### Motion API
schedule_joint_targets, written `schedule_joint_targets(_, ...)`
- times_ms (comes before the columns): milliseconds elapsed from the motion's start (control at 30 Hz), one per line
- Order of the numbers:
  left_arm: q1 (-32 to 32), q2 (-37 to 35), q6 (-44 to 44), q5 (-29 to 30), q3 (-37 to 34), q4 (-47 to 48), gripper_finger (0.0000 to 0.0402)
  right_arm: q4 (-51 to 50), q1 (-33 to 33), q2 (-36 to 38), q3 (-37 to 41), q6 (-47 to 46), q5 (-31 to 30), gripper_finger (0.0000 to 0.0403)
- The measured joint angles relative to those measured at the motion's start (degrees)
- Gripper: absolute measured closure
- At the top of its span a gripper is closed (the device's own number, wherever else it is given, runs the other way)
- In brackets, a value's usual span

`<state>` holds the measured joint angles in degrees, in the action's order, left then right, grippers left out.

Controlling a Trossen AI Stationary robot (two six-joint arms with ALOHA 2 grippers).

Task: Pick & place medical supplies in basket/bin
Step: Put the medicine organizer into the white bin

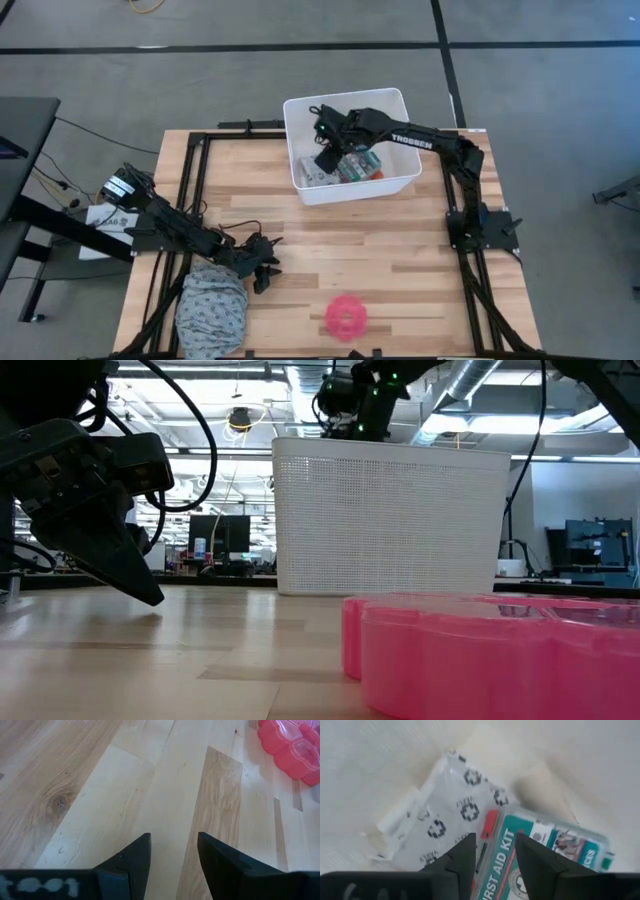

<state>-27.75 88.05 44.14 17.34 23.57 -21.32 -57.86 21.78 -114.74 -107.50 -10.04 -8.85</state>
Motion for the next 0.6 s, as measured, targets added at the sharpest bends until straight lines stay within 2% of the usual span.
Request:
schedule_joint_targets(200,0.0,0.0,-0.19,0.0,0.0,0.0,0.025,-10.15,-2.38,-0.02,-15.54,-0.91,2.78,0.0239)
schedule_joint_targets(367,0.0,0.0,-0.36,0.0,0.0,0.0,0.025,-18.65,-8.73,0.21,-27.69,-4.77,4.54,0.0237)
schedule_joint_targets(467,0.0,0.0,-0.44,0.01,-0.04,0.04,0.025,-21.09,-14.49,3.44,-25.31,-5.2,4.53,0.024)
schedule_joint_targets(600,0.0,0.0,-0.46,0.04,-0.04,0.23,0.025,-26.87,-24.69,4.12,-25.25,-10.63,4.38,0.024)
